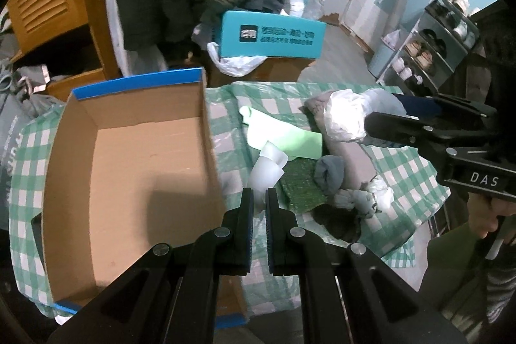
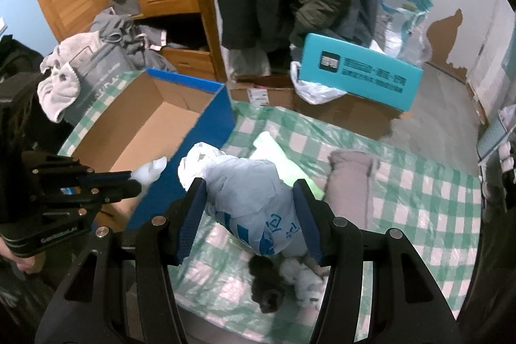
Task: Organize soft objects
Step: 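Carry the striped sock into the cardboard box and open the right gripper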
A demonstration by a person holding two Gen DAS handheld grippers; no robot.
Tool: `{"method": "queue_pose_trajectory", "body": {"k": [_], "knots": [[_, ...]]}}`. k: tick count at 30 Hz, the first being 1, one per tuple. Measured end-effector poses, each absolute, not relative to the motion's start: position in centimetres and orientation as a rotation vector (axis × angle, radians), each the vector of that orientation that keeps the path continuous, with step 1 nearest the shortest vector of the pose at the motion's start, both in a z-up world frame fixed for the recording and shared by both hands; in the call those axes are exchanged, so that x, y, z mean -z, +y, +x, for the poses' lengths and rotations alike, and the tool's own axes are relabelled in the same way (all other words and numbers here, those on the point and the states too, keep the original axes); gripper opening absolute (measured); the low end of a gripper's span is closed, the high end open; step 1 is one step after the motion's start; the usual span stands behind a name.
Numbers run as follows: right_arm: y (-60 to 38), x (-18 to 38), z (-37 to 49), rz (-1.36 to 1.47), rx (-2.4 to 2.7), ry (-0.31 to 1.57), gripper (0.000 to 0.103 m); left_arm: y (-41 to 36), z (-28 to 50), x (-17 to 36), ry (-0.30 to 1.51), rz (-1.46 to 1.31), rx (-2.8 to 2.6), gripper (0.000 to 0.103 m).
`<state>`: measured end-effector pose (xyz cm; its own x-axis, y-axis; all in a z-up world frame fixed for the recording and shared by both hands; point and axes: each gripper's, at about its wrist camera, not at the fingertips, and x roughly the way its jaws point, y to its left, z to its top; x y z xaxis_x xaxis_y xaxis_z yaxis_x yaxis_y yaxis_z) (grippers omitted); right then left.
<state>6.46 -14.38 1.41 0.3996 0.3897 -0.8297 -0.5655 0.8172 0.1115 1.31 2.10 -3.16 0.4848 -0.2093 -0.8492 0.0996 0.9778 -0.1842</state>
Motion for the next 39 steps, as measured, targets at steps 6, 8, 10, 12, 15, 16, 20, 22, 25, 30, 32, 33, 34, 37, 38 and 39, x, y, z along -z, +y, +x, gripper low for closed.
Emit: {"method": "queue_pose_trajectory", "body": {"k": [6,8,10,12,15,16,20,22,25,30,32,33,34,37,38,39], "knots": [[-11.6,-1.4,6.5,-0.215,-0.646,0.995,0.055,4.4,0.8,3.2,1.038,-0.138,0.148,0.007],[-10.6,-1.3,6.4,-0.226,-0.658,0.996,0.055,5.2,0.7,3.2,1.035,-0.143,0.129,0.007],[-9.4,-1.3,6.3,-0.237,-0.674,0.998,0.055,5.8,0.6,3.2,1.034,-0.148,0.117,0.007],[-8.4,-1.2,6.2,-0.247,-0.686,0.999,0.055,6.6,0.4,3.3,1.033,-0.148,0.097,0.007],[-6.6,-0.9,6.1,-0.264,-0.706,1.003,0.055,7.7,0.2,3.6,1.034,-0.155,0.077,0.007],[-6.3,-0.8,6.1,-0.268,-0.709,1.005,0.055,7.9,0.1,3.7,1.035,-0.157,0.073,0.007],[-4.2,-0.1,6.1,-0.292,-0.729,1.017,0.055,9.2,0.0,4.3,1.045,-0.166,0.044,0.007],[-3.3,0.2,6.1,-0.299,-0.738,1.026,0.055,9.6,0.0,4.5,1.048,-0.161,0.029,0.007],[-1.8,0.7,6.1,-0.312,-0.752,1.039,0.055,10.4,0.0,4.9,1.055,-0.164,0.005,0.007],[0.2,1.4,6.1,-0.33,-0.771,1.058,0.055,11.6,-0.2,5.7,1.072,-0.185,-0.017,0.007],[0.9,1.8,6.1,-0.337,-0.775,1.066,0.055,12.2,-0.3,6.0,1.077,-0.195,-0.031,0.007],[1.1,1.9,6.1,-0.338,-0.777,1.07,0.055,12.4,-0.4,6.1,1.078,-0.197,-0.034,0.007],[1.3,2.1,6.1,-0.338,-0.78,1.078,0.055,12.7,-0.4,6.1,1.077,-0.201,-0.042,0.007],[1.9,2.5,6.2,-0.338,-0.788,1.092,0.055,13.3,-0.5,6.3,1.076,-0.207,-0.066,0.008],[2.1,2.7,6.2,-0.34,-0.791,1.096,0.055,13.5,-0.4,6.3,1.077,-0.213,-0.075,0.008],[2.3,2.8,6.2,-0.341,-0.795,1.101,0.055,13.6,-0.4,6.4,1.079,-0.217,-0.082,0.008]]}}
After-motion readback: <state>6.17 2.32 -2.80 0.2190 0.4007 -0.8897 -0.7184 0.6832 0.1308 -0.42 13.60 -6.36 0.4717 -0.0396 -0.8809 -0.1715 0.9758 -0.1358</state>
